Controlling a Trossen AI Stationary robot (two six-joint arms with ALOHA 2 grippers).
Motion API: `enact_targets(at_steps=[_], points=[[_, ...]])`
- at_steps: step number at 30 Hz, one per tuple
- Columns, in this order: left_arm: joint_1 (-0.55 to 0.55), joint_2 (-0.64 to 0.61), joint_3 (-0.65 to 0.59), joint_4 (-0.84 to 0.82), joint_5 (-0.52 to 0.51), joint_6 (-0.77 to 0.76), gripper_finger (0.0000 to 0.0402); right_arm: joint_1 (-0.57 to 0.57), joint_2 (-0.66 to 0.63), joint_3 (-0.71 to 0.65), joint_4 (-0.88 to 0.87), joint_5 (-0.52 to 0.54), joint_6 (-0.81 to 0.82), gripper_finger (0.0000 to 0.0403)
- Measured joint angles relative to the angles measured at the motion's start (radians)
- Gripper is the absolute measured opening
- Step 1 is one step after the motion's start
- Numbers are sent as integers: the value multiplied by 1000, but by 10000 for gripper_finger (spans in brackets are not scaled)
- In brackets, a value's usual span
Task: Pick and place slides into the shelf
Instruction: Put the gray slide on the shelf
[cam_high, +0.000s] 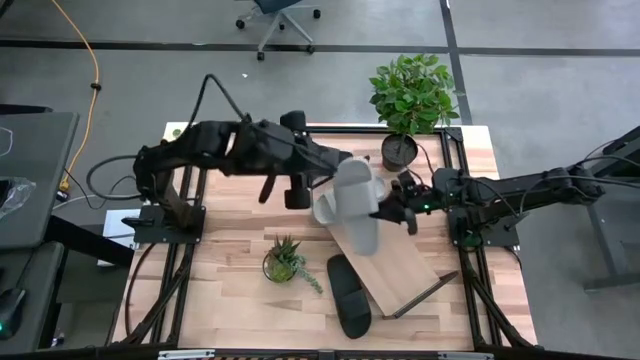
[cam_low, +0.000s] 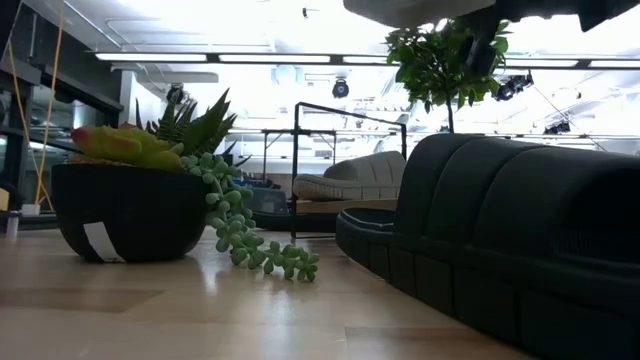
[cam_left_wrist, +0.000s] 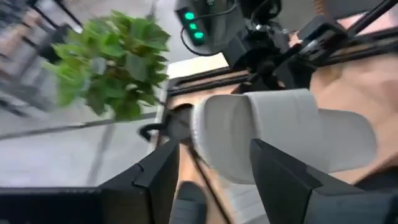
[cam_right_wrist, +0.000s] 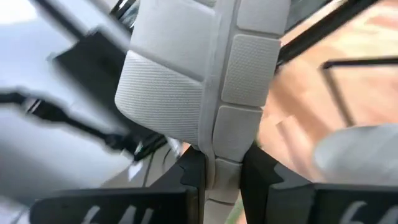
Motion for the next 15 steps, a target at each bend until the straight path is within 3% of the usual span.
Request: enact_targets(at_steps=[5, 10, 15], points=[[69, -3, -5, -69, 218, -106, 163, 0, -2, 91, -192, -92, -105, 42], [90, 1, -7, -55, 271, -156, 153, 0, 1, 249, -528, -46, -264, 42], [103, -5, -7, -59, 335, -195, 158, 0, 1, 355, -668, -19, -341, 42]])
